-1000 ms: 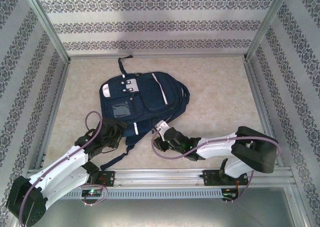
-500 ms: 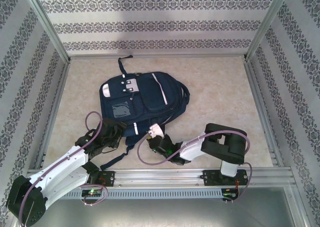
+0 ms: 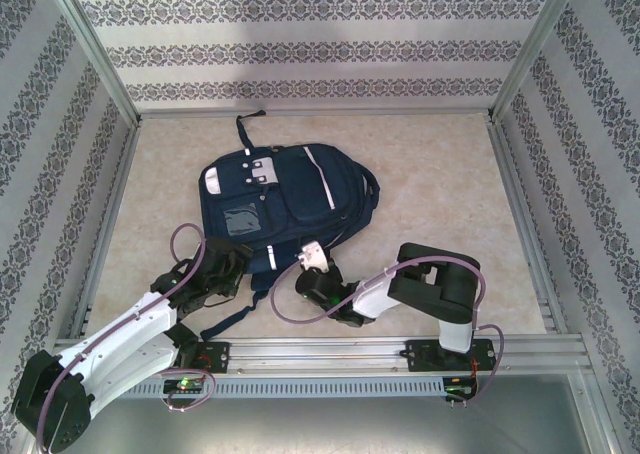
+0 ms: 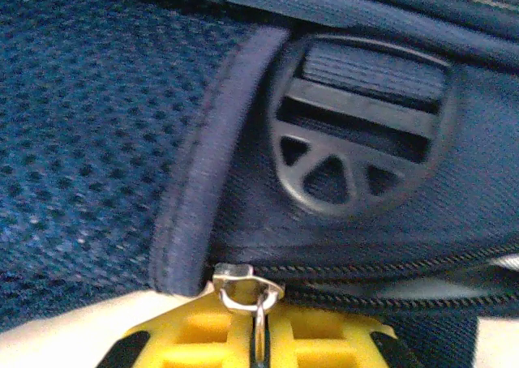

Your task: Pack the student bag

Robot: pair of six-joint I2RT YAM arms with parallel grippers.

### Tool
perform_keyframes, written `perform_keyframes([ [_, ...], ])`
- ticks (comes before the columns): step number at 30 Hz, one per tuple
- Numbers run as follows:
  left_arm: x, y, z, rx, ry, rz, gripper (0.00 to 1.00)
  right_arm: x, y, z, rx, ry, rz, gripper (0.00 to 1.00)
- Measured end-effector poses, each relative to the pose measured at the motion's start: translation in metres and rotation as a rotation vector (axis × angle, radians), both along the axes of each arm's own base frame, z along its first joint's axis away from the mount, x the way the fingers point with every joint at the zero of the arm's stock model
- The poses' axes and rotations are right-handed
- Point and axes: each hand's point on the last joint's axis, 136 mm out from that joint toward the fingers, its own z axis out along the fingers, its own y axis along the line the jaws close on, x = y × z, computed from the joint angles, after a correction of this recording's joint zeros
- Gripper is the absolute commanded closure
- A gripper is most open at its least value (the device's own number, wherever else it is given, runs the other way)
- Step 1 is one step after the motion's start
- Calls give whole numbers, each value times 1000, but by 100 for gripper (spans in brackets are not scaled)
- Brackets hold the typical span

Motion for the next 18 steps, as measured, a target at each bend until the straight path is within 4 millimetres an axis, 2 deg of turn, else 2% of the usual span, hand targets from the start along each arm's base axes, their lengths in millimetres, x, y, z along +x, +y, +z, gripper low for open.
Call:
perform_keyframes([
  [2,0,0,0,4,-2,2,37,0,-6,1,7,1,-8,100],
  [7,0,1,-2,14,7,4,37,4,-21,2,14,13,-25,100],
  [18,6,10,-1,78,-5,24,39,12,-38,4,46,92,10,100],
])
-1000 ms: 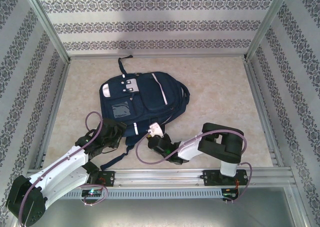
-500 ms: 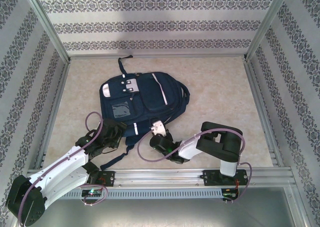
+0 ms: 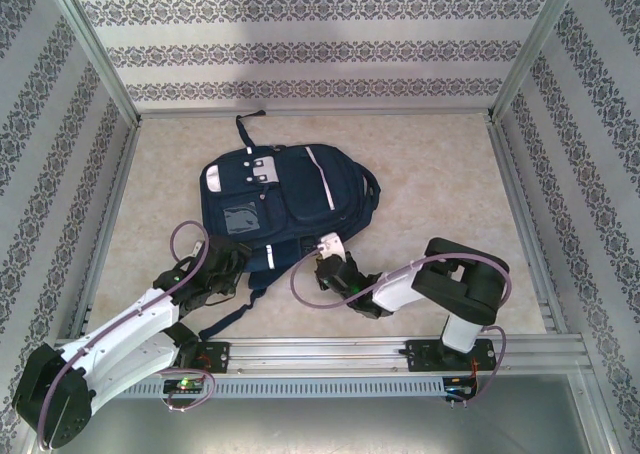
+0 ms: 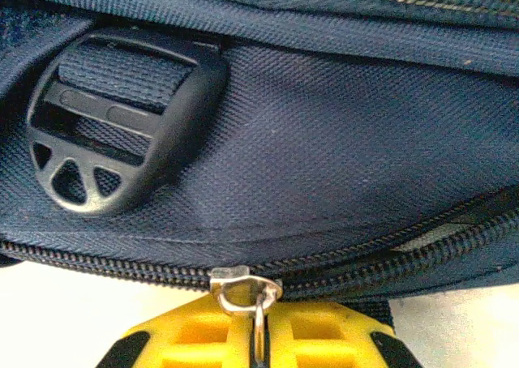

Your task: Pack the student bag

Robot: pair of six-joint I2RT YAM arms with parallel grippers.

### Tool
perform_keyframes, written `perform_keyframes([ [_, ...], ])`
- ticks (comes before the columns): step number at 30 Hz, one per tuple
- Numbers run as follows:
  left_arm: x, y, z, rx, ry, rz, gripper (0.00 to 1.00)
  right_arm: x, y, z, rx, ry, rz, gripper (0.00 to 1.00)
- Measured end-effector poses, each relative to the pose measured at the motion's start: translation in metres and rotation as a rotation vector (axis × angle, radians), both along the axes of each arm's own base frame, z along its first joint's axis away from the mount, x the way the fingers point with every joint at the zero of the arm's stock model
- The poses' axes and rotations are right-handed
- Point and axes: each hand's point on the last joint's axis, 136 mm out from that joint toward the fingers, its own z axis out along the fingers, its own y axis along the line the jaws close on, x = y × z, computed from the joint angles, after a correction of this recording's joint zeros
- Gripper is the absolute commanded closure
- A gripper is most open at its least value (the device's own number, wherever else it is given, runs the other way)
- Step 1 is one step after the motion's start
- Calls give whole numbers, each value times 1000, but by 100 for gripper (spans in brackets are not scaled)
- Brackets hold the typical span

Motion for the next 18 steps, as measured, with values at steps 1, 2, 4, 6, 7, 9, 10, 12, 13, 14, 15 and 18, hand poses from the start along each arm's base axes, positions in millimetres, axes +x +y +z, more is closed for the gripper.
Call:
perform_keyframes([
  [1,1,1,0,10,-1,-1,38,0,-1,2,6,9,4,100],
  [2,1,2,0,18,-2,-3,38,0,-2,4,7,16,9,100],
  [4,3,3,-1,39,3,-11,37,-1,-4,8,7,30,21,100],
  [6,5,6,-3,60,11,-19,37,-4,-5,12,4,43,41,100],
  [7,7,8,-5,73,19,-22,37,-5,-5,14,2,51,51,100],
  [9,12,11,-10,90,40,-28,37,-9,-7,16,-4,67,63,100],
  [10,15,11,-12,102,54,-34,36,-11,-9,18,-6,77,68,100],
  [12,22,12,-15,127,77,-49,35,-12,-14,19,-12,97,67,100],
  [13,28,12,-14,139,83,-58,35,-12,-17,18,-16,111,65,100],
  [14,34,11,-13,149,87,-66,34,-11,-21,17,-18,126,62,100],
  [15,41,11,-11,159,87,-77,33,-11,-24,16,-20,140,60,100],
  [18,65,7,-3,184,85,-109,29,-14,-22,15,-16,192,82,100],
])
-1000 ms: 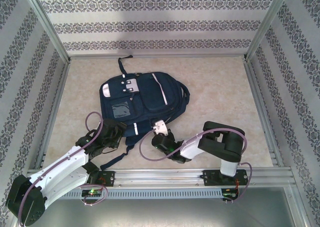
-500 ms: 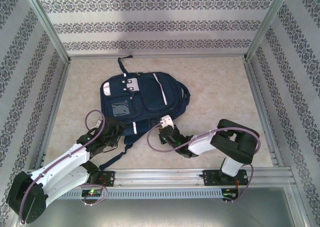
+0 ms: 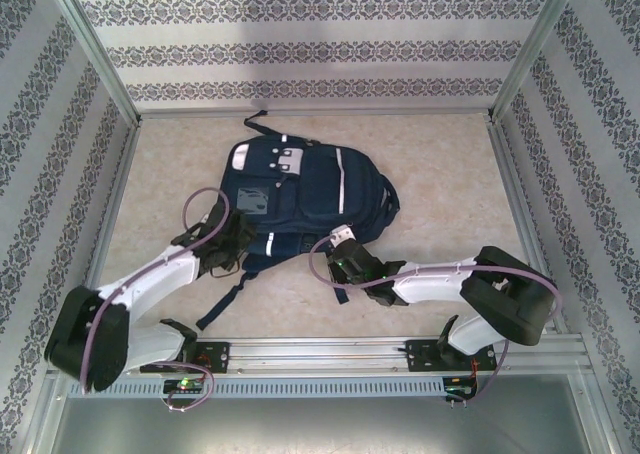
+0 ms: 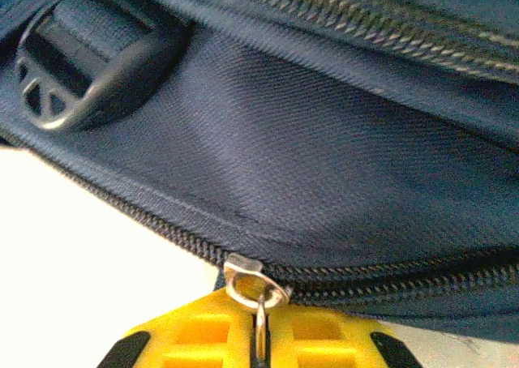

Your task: Pack the student bag

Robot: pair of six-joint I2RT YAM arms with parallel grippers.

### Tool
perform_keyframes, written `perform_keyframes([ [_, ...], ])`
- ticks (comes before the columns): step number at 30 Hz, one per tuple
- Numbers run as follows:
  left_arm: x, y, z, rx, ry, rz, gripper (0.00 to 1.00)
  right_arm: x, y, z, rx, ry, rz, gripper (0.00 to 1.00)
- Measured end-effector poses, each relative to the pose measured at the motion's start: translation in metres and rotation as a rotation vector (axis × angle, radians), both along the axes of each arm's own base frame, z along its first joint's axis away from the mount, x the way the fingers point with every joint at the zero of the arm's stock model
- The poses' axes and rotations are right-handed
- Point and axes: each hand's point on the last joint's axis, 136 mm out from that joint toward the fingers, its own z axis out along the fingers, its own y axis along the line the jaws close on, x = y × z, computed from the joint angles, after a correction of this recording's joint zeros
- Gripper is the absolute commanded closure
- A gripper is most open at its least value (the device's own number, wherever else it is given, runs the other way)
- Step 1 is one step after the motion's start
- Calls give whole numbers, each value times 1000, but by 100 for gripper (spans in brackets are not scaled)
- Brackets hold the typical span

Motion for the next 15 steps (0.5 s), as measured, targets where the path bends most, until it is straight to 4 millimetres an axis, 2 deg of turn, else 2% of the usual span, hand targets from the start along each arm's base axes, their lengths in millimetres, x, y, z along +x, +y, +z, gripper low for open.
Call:
perform_keyframes([
  [4,40,-4,14,7,-3,-37,27,-3,19,3,43,74,34,100],
  [7,54,-11,32,-23,-48,-71,27,-3,33,6,107,120,26,100],
  [12,39,-16,56,-92,-115,-98,28,-9,51,7,184,185,-17,100],
  [15,23,-20,54,-148,-129,-102,28,-13,69,10,218,206,-19,100],
])
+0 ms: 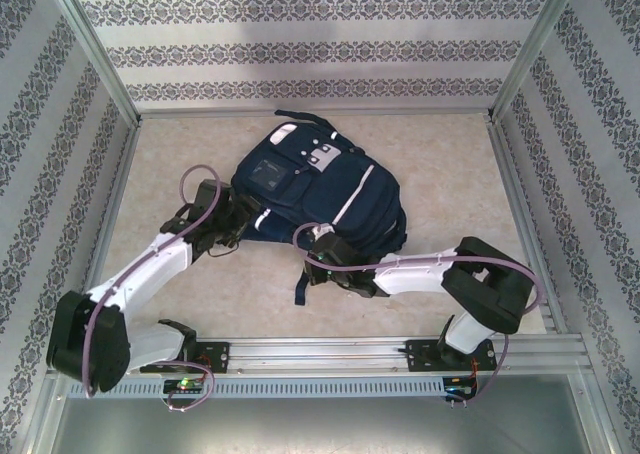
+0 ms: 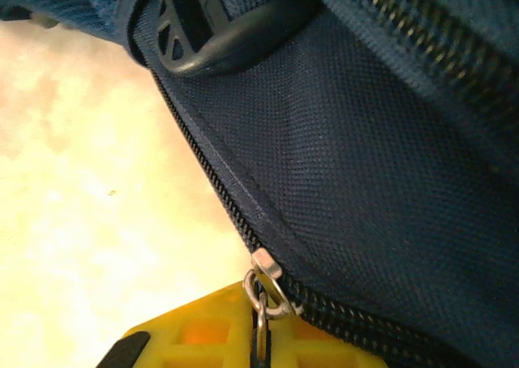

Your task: Pack the student bag

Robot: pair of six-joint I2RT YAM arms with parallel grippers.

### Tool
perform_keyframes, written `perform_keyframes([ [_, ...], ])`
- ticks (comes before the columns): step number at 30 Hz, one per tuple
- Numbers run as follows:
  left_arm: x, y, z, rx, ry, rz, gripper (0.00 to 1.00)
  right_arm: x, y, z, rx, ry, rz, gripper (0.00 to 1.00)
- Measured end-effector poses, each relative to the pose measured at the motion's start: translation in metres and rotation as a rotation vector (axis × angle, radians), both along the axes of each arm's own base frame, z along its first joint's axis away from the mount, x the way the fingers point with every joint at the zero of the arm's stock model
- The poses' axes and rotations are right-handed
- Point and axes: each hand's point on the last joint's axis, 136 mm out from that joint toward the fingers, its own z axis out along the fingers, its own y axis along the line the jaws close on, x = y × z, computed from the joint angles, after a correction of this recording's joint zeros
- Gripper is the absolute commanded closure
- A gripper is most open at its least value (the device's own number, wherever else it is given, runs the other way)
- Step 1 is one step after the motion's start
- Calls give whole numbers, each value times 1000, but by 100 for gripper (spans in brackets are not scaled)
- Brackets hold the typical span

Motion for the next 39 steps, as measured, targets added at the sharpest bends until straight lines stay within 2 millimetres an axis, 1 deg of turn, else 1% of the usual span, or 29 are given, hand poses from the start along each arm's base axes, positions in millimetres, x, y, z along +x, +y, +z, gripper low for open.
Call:
perform_keyframes([
  [3,-14,-11,-21,-41,30,-24,28,-1,16,4,39,11,-4,100],
  [5,-21,-23,-36,-58,59,-52,29,0,20,5,65,19,-18,100],
  [8,-22,-38,-49,-78,77,-83,30,-1,22,5,82,37,-28,100],
  [12,-11,-51,-52,-106,48,-95,35,-1,25,3,99,54,-35,100],
  [15,-4,-55,-52,-124,23,-90,45,-3,29,1,112,63,-34,100],
  [17,-1,-55,-53,-125,13,-84,55,-3,31,1,119,67,-33,100],
  [20,3,-53,-54,-109,1,-76,67,-3,31,1,119,66,-33,100],
  [23,4,-51,-55,-95,-8,-69,75,-2,31,1,121,63,-35,100],
  [26,5,-50,-56,-81,-11,-70,82,-1,30,1,116,57,-40,100],
  [31,6,-50,-56,-70,-15,-74,87,2,25,-1,89,32,-62,100],
  [39,9,-45,-55,-74,-10,-76,88,-2,3,5,35,9,-73,100],
])
